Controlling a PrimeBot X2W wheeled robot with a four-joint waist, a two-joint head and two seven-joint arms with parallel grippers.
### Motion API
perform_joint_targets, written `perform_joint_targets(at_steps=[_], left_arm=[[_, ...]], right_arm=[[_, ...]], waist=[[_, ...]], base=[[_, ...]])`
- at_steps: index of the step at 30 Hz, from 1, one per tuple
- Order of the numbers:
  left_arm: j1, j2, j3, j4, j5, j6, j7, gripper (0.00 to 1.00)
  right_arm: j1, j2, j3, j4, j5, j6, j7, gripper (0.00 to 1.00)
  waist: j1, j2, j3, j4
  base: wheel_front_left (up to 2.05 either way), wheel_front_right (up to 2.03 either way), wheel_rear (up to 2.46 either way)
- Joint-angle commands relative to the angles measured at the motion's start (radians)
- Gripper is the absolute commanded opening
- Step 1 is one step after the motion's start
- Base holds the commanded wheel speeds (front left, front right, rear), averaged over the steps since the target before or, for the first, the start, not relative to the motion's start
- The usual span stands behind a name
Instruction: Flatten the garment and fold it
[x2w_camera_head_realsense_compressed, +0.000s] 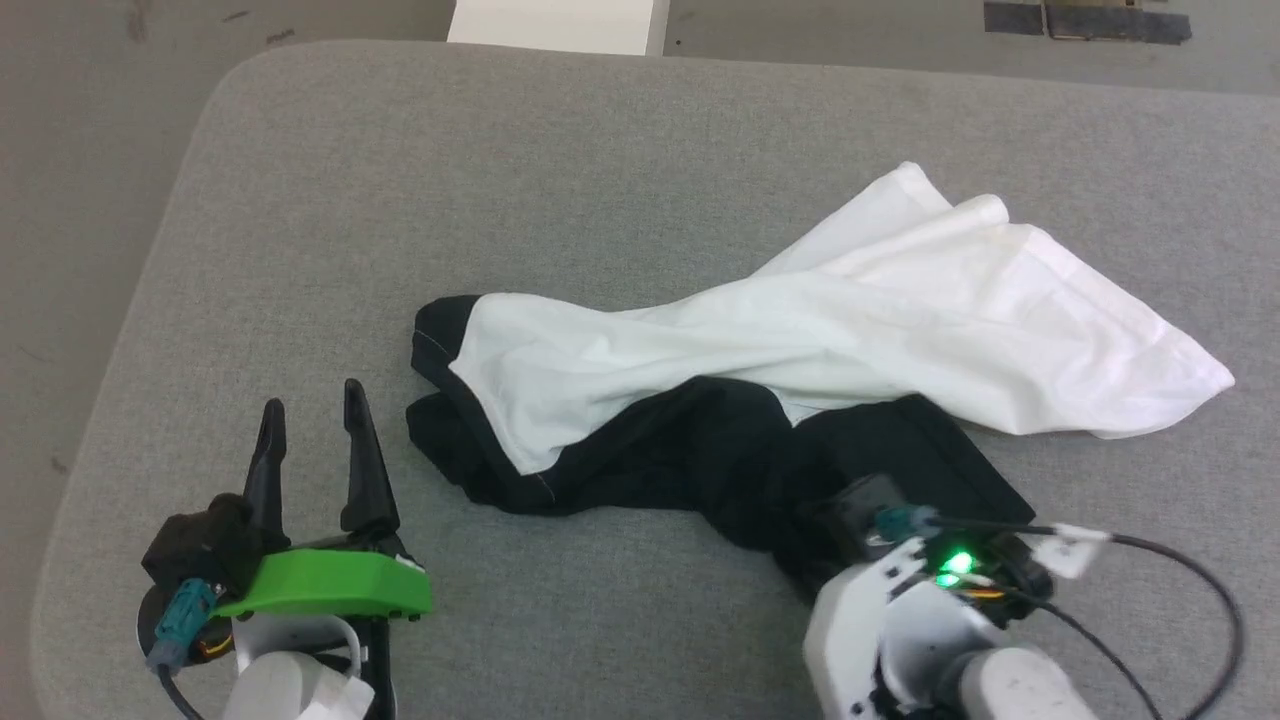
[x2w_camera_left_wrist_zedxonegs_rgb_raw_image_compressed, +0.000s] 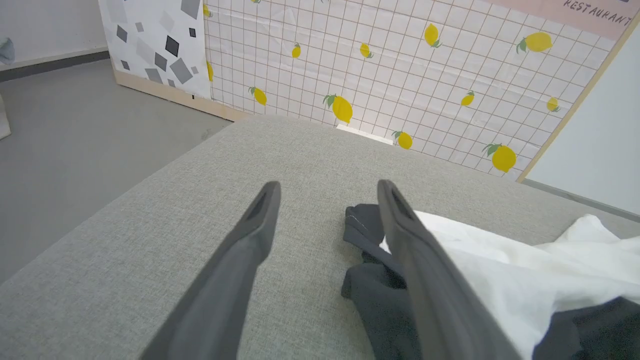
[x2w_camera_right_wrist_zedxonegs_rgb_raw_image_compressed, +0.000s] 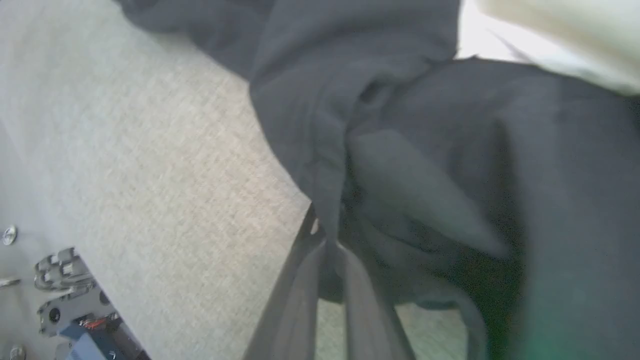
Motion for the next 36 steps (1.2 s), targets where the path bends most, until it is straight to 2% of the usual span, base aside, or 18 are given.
perform_joint_targets(at_steps=[1, 4, 9, 12, 16, 21, 26, 27, 28, 29, 33, 36], left_arm=[[0.0, -0.005, 0.003, 0.005, 0.02, -0.003, -0.005, 1.0], [0.009, -0.006, 0.004, 0.012, 0.023, -0.004, -0.005, 1.0], [0.02, -0.006, 0.009, 0.025, 0.024, -0.008, -0.005, 1.0], [0.021, -0.006, 0.009, 0.031, 0.029, -0.014, -0.005, 1.0], [0.021, -0.006, 0.002, 0.034, 0.033, -0.013, -0.005, 1.0], [0.021, -0.006, -0.005, 0.038, 0.039, -0.017, -0.005, 1.0], [0.019, -0.006, -0.004, 0.045, 0.045, -0.024, -0.005, 1.0], [0.019, -0.006, -0.003, 0.046, 0.046, -0.025, -0.005, 1.0], [0.02, -0.006, -0.002, 0.047, 0.046, -0.025, -0.005, 1.0], [0.021, -0.006, -0.001, 0.047, 0.047, -0.025, -0.005, 1.0], [0.028, -0.006, -0.006, 0.052, 0.049, -0.029, -0.005, 1.0], [0.036, -0.006, -0.02, 0.076, 0.054, -0.038, -0.004, 1.0]], right_arm=[[0.022, 0.003, -0.047, -0.022, 0.011, -0.002, -0.016, 0.0], [0.054, 0.026, -0.179, -0.12, 0.032, -0.002, -0.054, 0.0], [0.09, 0.047, -0.443, -0.286, -0.009, -0.002, -0.086, 0.0], [0.097, 0.053, -0.587, -0.31, -0.033, -0.002, -0.074, 0.0], [0.086, 0.059, -0.799, -0.258, -0.062, -0.002, -0.057, 0.0], [0.072, 0.061, -1.023, -0.103, -0.119, -0.002, -0.031, 0.0], [0.047, 0.062, -1.097, 0.056, -0.148, -0.002, -0.065, 0.0], [0.043, 0.062, -1.096, 0.066, -0.149, -0.002, -0.079, 0.31], [0.038, 0.062, -1.095, 0.074, -0.144, -0.002, -0.101, 0.89], [0.036, 0.062, -1.093, 0.077, -0.144, -0.002, -0.12, 1.0], [0.042, 0.063, -1.066, 0.064, -0.105, -0.002, -0.237, 1.0], [0.067, 0.063, -0.995, 0.027, -0.065, -0.002, -0.354, 1.0]], waist=[[0.0, 0.0, -0.027, -0.023], [0.0, 0.0, -0.055, -0.048], [0.0, 0.0, -0.092, -0.102], [0.0, 0.0, -0.103, -0.128], [0.0, 0.0, -0.112, -0.153], [0.0, 0.0, -0.112, -0.167], [0.0, 0.0, -0.11, -0.167], [0.0, 0.0, -0.111, -0.167], [0.0, 0.0, -0.112, -0.167], [0.0, 0.0, -0.114, -0.167], [0.0, 0.0, -0.122, -0.162], [0.0, 0.0, -0.131, -0.16]], base=[[0.0, 0.0, 0.0], [0.0, 0.0, 0.0], [0.0, 0.0, 0.0], [0.0, 0.0, 0.0], [0.0, 0.0, 0.0], [0.0, 0.0, 0.0], [0.0, 0.0, 0.0], [0.0, 0.0, 0.0], [0.0, 0.0, 0.0], [0.0, 0.0, 0.0], [0.0, 0.0, 0.0], [0.0, 0.0, 0.0]])
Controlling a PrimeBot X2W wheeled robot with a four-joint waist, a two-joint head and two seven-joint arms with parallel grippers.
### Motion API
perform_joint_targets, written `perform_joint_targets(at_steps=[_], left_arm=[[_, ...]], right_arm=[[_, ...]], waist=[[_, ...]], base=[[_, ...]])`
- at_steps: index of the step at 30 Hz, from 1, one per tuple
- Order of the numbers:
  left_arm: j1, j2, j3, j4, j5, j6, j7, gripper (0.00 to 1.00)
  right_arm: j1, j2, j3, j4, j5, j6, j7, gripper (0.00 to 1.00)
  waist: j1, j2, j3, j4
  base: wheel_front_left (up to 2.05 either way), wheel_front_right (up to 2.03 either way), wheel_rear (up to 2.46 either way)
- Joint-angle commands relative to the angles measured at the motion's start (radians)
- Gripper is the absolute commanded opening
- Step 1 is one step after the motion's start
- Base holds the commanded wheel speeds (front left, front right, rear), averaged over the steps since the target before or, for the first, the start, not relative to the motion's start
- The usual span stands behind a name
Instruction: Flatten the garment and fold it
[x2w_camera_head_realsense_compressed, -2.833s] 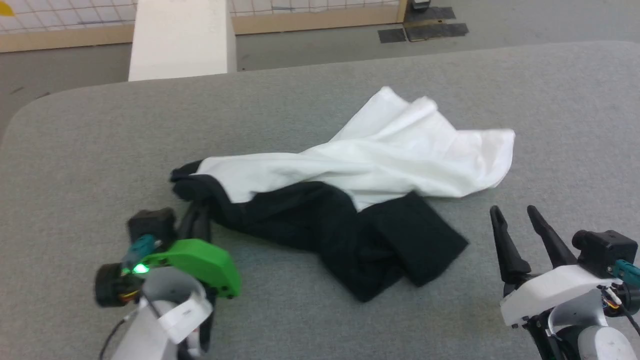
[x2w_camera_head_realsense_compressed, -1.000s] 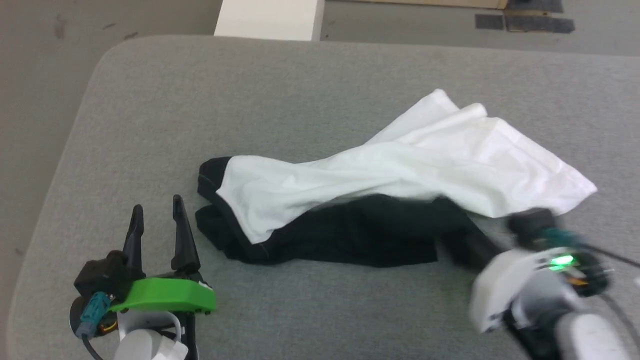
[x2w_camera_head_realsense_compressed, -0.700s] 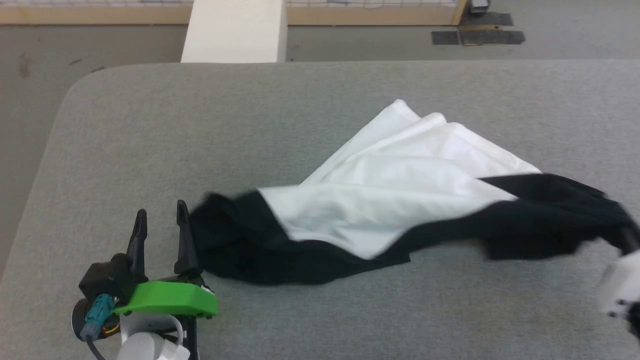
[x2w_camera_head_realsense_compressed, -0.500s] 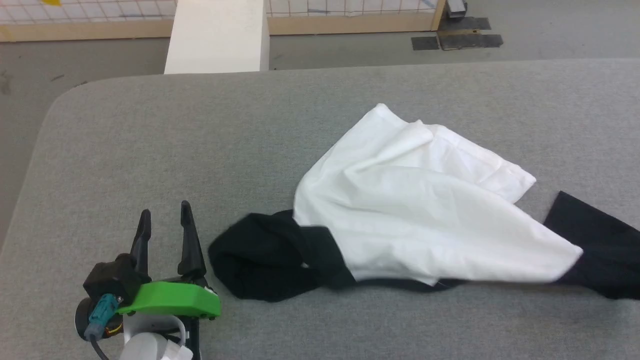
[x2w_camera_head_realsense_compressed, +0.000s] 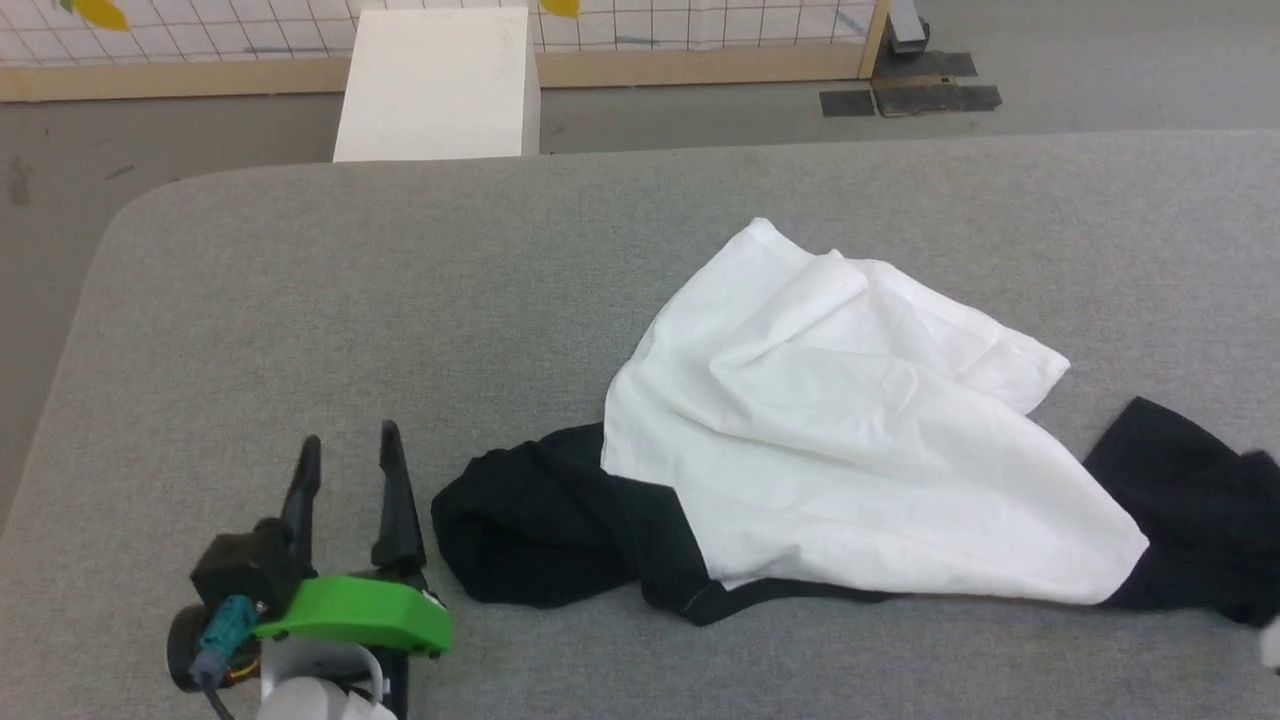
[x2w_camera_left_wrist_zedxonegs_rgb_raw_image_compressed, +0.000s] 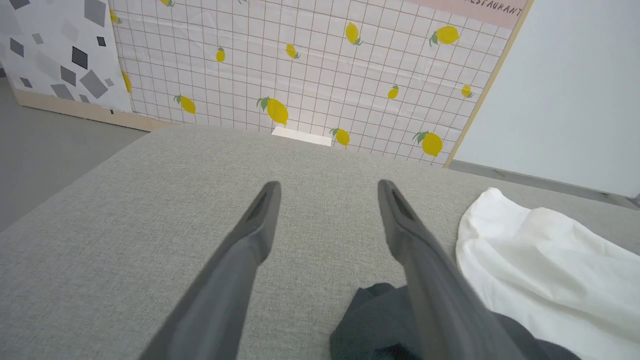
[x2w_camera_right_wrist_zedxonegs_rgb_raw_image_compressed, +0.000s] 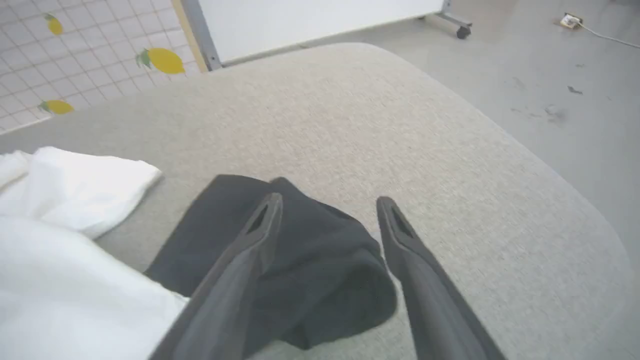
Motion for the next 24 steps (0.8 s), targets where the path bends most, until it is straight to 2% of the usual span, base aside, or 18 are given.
perform_joint_targets(at_steps=[1, 5, 10, 13, 16, 24], left_arm=[[0.017, 0.0, -0.009, 0.016, 0.009, -0.01, 0.0, 1.0], [0.031, 0.018, -0.055, 0.068, 0.014, -0.035, 0.108, 1.0], [0.047, 0.024, -0.102, 0.101, 0.0, -0.041, 0.321, 1.0], [0.052, 0.021, -0.117, 0.101, -0.025, -0.036, 0.423, 1.0], [0.056, 0.019, -0.125, 0.101, -0.035, -0.012, 0.516, 1.0], [0.048, 0.012, -0.144, 0.124, -0.075, 0.022, 0.654, 1.0]], right_arm=[[0.015, 0.002, 0.04, -0.019, 0.023, -0.002, -0.045, 1.0], [0.066, 0.002, 0.191, -0.071, 0.075, -0.002, -0.137, 1.0], [0.103, 0.002, 0.316, -0.093, 0.114, -0.002, -0.157, 1.0], [0.109, 0.002, 0.356, -0.094, 0.122, -0.002, -0.157, 1.0], [0.108, 0.002, 0.391, -0.095, 0.128, -0.002, -0.157, 1.0], [0.096, 0.002, 0.451, -0.1, 0.14, -0.002, -0.154, 1.0]], waist=[[0.0, -0.0001, -0.006, 0.0], [0.0, -0.0001, -0.013, -0.005], [0.0, -0.0001, -0.015, -0.011], [0.0, -0.0001, -0.014, -0.013], [0.0, -0.0001, -0.009, -0.021], [0.0, -0.0001, 0.006, -0.053]], base=[[0.0, 0.0, 0.0], [0.0, 0.0, 0.0], [0.0, 0.0, 0.0], [0.0, 0.0, 0.0], [0.0, 0.0, 0.0], [0.0, 0.0, 0.0]])
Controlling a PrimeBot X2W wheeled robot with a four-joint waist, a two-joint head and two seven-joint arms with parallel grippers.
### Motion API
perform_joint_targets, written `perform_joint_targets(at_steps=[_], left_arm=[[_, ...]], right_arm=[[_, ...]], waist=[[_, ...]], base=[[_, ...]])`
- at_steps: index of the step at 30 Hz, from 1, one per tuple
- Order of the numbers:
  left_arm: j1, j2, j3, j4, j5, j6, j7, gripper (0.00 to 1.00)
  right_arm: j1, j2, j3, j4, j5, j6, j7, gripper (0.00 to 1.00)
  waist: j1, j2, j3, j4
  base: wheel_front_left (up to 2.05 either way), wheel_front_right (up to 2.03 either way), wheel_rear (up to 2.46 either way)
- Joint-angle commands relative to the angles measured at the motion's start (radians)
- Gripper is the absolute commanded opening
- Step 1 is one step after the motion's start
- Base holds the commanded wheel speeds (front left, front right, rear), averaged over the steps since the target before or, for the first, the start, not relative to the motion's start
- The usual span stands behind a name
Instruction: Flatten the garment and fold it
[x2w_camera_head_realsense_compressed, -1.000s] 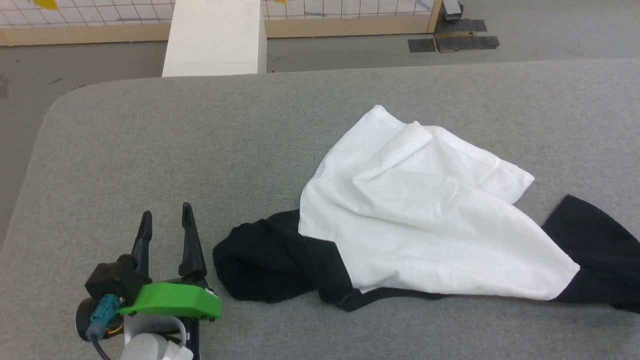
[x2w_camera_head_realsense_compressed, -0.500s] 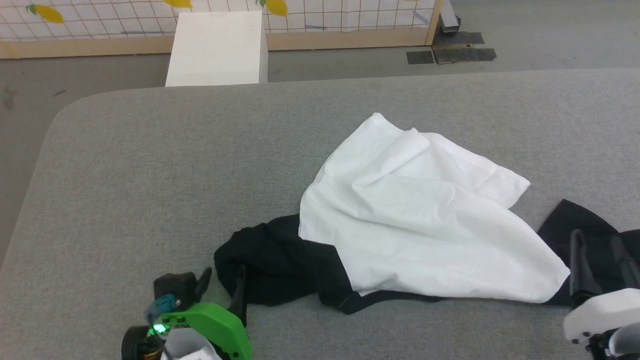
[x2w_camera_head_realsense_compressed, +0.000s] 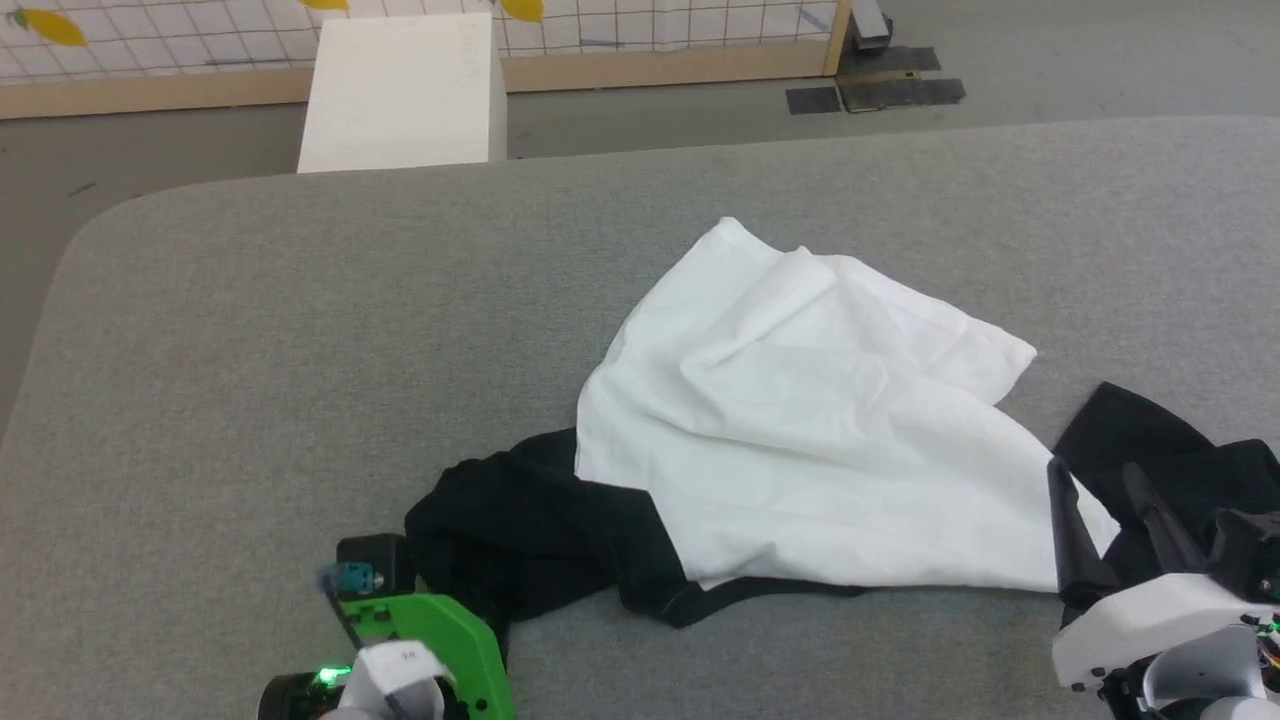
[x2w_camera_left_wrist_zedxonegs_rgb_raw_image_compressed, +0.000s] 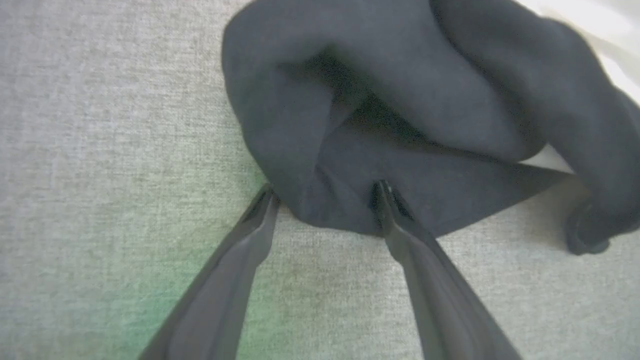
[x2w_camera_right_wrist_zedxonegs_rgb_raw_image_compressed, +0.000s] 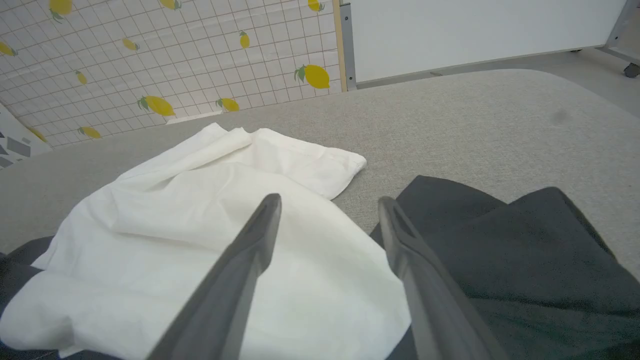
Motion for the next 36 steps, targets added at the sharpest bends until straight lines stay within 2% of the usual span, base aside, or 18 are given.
perform_joint_targets(at_steps=[1, 2, 3, 4, 8, 13, 17, 22, 25, 30, 31, 33, 36], left_arm=[[0.015, -0.006, -0.022, 0.035, -0.012, -0.001, 0.055, 1.0], [0.019, -0.005, -0.032, 0.041, -0.019, -0.008, 0.089, 0.5], [0.022, -0.004, -0.035, 0.039, -0.024, -0.01, 0.105, 0.16], [0.023, -0.002, -0.036, 0.029, -0.026, -0.011, 0.109, 0.0], [0.007, 0.028, 0.01, -0.029, 0.01, 0.028, -0.001, 0.0], [-0.036, 0.082, 0.09, -0.101, 0.091, 0.103, -0.223, 0.0], [-0.081, 0.126, 0.14, -0.125, 0.142, 0.145, -0.367, 0.0], [-0.11, 0.166, 0.184, -0.135, 0.185, 0.19, -0.477, 0.0], [-0.096, 0.179, 0.185, -0.126, 0.194, 0.191, -0.499, 0.0], [-0.037, 0.143, 0.175, -0.034, 0.135, 0.177, -0.395, 0.0], [-0.024, 0.131, 0.176, -0.013, 0.117, 0.173, -0.375, 0.14], [-0.007, 0.114, 0.175, 0.015, 0.084, 0.156, -0.359, 1.0], [0.017, 0.089, 0.168, 0.024, 0.053, 0.138, -0.359, 1.0]], right_arm=[[-0.006, 0.0, 0.006, -0.006, 0.007, -0.002, -0.001, 1.0], [-0.006, 0.0, 0.01, -0.006, 0.012, -0.002, 0.001, 1.0], [-0.006, 0.0, 0.012, -0.007, 0.015, -0.002, 0.001, 1.0], [-0.006, 0.0, 0.013, -0.008, 0.015, -0.002, 0.002, 1.0], [-0.006, 0.0, 0.014, -0.012, 0.02, -0.002, 0.001, 1.0], [-0.007, 0.0, 0.02, -0.013, 0.03, -0.002, 0.002, 1.0], [-0.012, 0.0, 0.025, -0.013, 0.037, -0.002, 0.003, 1.0], [-0.015, 0.0, 0.029, -0.015, 0.039, -0.002, 0.009, 1.0], [-0.016, 0.0, 0.033, -0.016, 0.039, -0.002, 0.016, 1.0], [-0.015, 0.0, 0.057, -0.01, 0.042, -0.002, 0.049, 1.0], [-0.016, 0.0, 0.067, -0.01, 0.039, -0.002, 0.059, 1.0], [-0.022, 0.0, 0.081, -0.013, 0.037, -0.002, 0.078, 1.0], [-0.045, 0.0, 0.099, -0.02, 0.03, -0.002, 0.119, 1.0]], waist=[[0.0, 0.0, 0.005, -0.009], [0.0, 0.0, 0.005, -0.013], [0.0, 0.0, 0.005, -0.015], [0.0, 0.0, 0.006, -0.017], [0.0, 0.0, 0.006, -0.016], [0.0, 0.0, 0.002, -0.006], [0.0, 0.0, 0.002, 0.005], [0.0, 0.0, 0.003, 0.014], [0.0, 0.0, 0.006, 0.016], [0.0, 0.0, 0.013, 0.017], [0.0, 0.0, 0.015, 0.017], [0.0, 0.0, 0.019, 0.018], [0.0, 0.0, 0.027, 0.027]], base=[[0.0, 0.0, 0.0], [0.0, 0.0, 0.0], [0.0, 0.0, 0.0], [0.0, 0.0, 0.0], [0.0, 0.0, 0.0], [0.0, 0.0, 0.0], [0.0, 0.0, 0.0], [0.0, 0.0, 0.0], [0.0, 0.0, 0.0], [0.0, 0.0, 0.0], [0.0, 0.0, 0.0], [0.0, 0.0, 0.0], [0.0, 0.0, 0.0]])
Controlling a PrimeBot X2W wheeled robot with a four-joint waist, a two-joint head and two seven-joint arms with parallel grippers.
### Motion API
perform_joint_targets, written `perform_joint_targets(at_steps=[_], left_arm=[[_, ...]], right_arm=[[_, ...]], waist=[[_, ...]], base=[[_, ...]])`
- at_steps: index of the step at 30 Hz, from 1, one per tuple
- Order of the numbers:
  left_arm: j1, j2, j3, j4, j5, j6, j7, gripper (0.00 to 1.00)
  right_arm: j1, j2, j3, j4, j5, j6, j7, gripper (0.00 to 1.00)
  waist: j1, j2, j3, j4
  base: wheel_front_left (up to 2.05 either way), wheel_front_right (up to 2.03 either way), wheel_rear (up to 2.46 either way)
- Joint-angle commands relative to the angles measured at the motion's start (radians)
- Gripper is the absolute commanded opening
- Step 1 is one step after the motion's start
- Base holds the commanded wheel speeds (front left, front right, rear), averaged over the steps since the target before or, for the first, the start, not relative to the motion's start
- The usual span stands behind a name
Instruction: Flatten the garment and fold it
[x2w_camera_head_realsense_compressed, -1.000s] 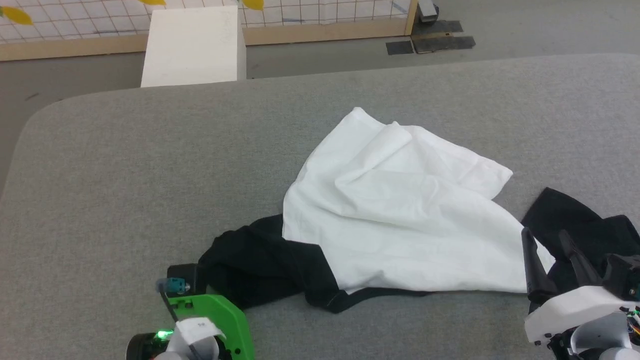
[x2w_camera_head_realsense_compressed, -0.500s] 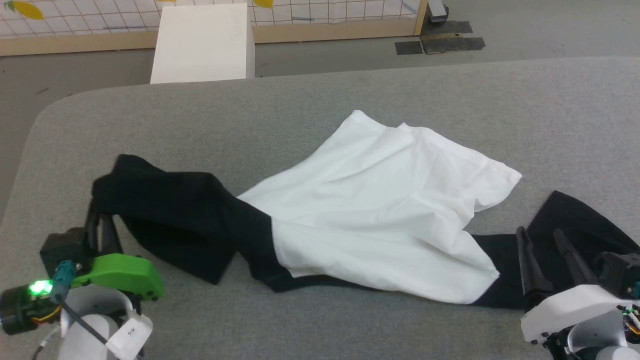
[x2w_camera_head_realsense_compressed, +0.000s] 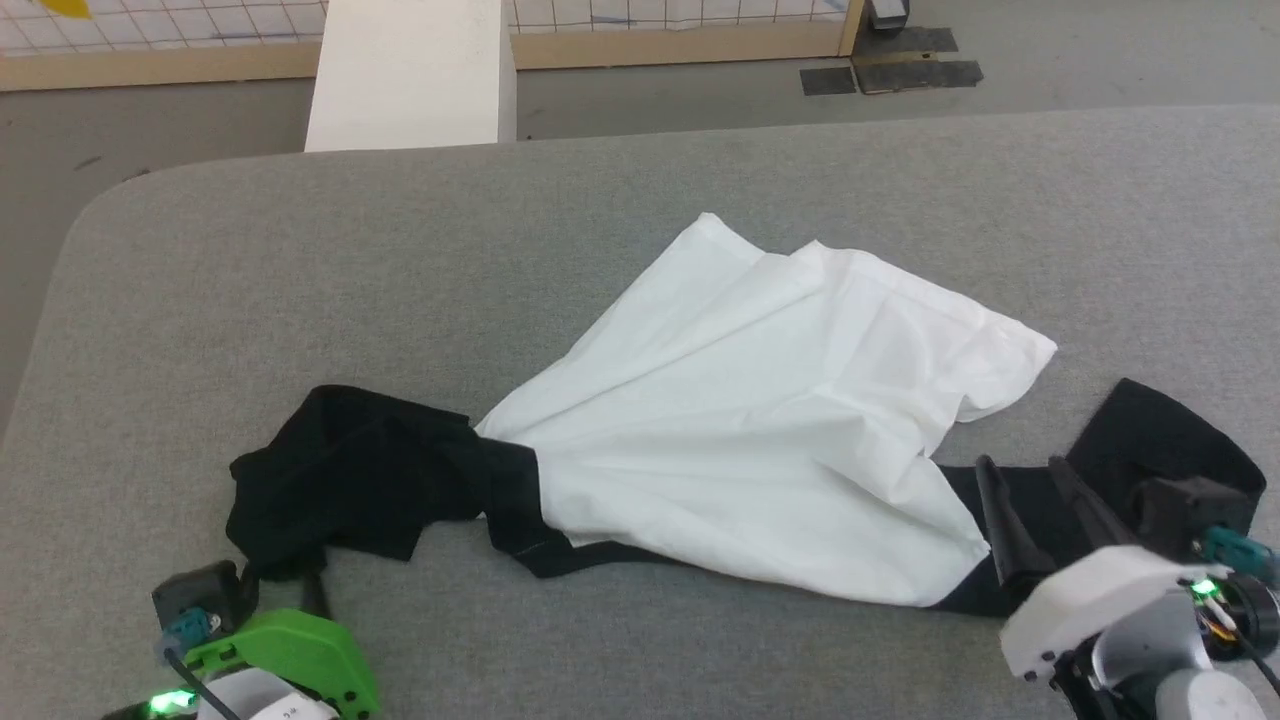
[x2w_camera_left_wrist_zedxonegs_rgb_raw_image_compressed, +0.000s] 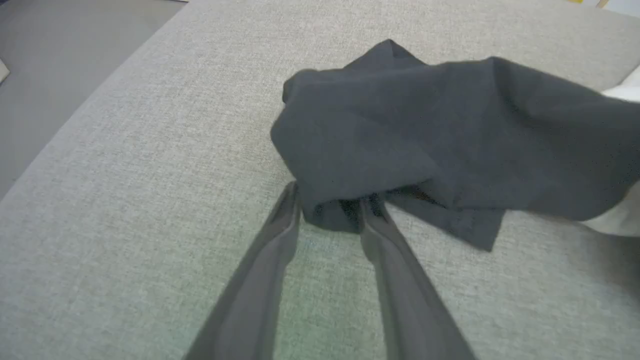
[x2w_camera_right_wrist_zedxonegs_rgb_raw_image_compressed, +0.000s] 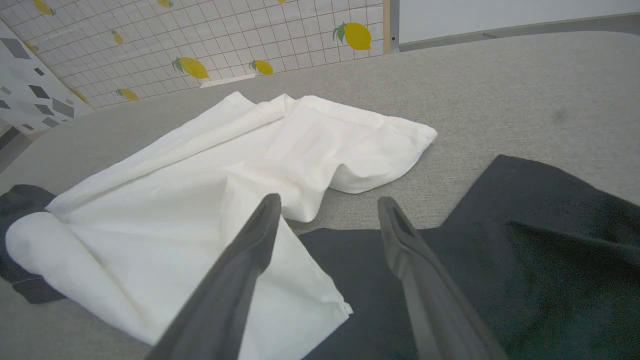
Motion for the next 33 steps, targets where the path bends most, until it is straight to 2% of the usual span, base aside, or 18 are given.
perform_joint_targets(at_steps=[1, 4, 7, 10, 17, 21, 22, 23, 24, 27, 30, 33], left_arm=[[0.012, -0.008, 0.002, -0.006, -0.008, -0.004, -0.016, 1.0], [0.014, -0.019, 0.007, -0.025, -0.016, -0.009, -0.076, 1.0], [-0.002, -0.026, 0.006, -0.054, -0.009, -0.021, -0.185, 1.0], [-0.03, -0.035, -0.002, -0.081, 0.01, -0.032, -0.255, 1.0], [-0.1, -0.073, -0.027, -0.18, 0.073, -0.07, -0.277, 1.0], [-0.116, -0.095, -0.043, -0.198, 0.086, -0.087, -0.277, 1.0], [-0.12, -0.098, -0.048, -0.199, 0.087, -0.091, -0.277, 1.0], [-0.123, -0.101, -0.052, -0.199, 0.088, -0.094, -0.277, 1.0], [-0.126, -0.103, -0.059, -0.196, 0.089, -0.098, -0.277, 1.0], [-0.138, -0.107, -0.07, -0.196, 0.09, -0.102, -0.277, 1.0], [-0.148, -0.108, -0.08, -0.198, 0.088, -0.104, -0.277, 1.0], [-0.157, -0.109, -0.09, -0.199, 0.078, -0.102, -0.277, 1.0]], right_arm=[[-0.037, 0.0, 0.015, -0.008, -0.012, -0.002, 0.024, 1.0], [-0.09, 0.0, 0.037, 0.0, -0.04, -0.002, 0.095, 1.0], [-0.159, -0.004, 0.06, 0.036, -0.078, -0.002, 0.196, 1.0], [-0.236, -0.038, 0.086, 0.095, -0.117, -0.002, 0.307, 1.0], [-0.401, -0.122, 0.124, 0.255, -0.148, -0.002, 0.526, 1.0], [-0.452, -0.171, 0.177, 0.325, -0.086, -0.002, 0.669, 1.0], [-0.461, -0.193, 0.195, 0.338, -0.07, -0.002, 0.709, 0.6], [-0.469, -0.217, 0.216, 0.342, -0.067, -0.002, 0.734, 0.41], [-0.48, -0.251, 0.246, 0.342, -0.064, -0.002, 0.76, 0.0], [-0.518, -0.326, 0.281, 0.333, -0.046, -0.002, 0.772, 0.0], [-0.59, -0.397, 0.294, 0.311, -0.067, -0.002, 0.69, 0.0], [-0.667, -0.431, 0.282, 0.321, -0.093, -0.002, 0.613, 0.0]], waist=[[0.0, 0.0, 0.008, 0.009], [0.0, 0.0, 0.022, 0.028], [0.0, 0.0, 0.039, 0.057], [0.0, 0.0, 0.061, 0.09], [0.0, 0.0, 0.129, 0.164], [0.0, 0.0, 0.161, 0.198], [0.0, 0.0, 0.168, 0.206], [0.0, 0.0, 0.173, 0.213], [0.0, 0.0, 0.18, 0.22], [0.0, 0.0, 0.192, 0.235], [0.0, 0.0, 0.205, 0.248], [0.0, 0.0, 0.216, 0.257]], base=[[0.0, 0.0, 0.0], [0.0, 0.0, 0.0], [0.0, 0.0, 0.0], [0.0, 0.0, 0.0], [0.0, 0.0, 0.0], [0.0, 0.0, 0.0], [0.0, 0.0, 0.0], [0.0, 0.0, 0.0], [0.0, 0.0, 0.0], [0.0, 0.0, 0.0], [0.0, 0.0, 0.0], [0.0, 0.0, 0.0]])
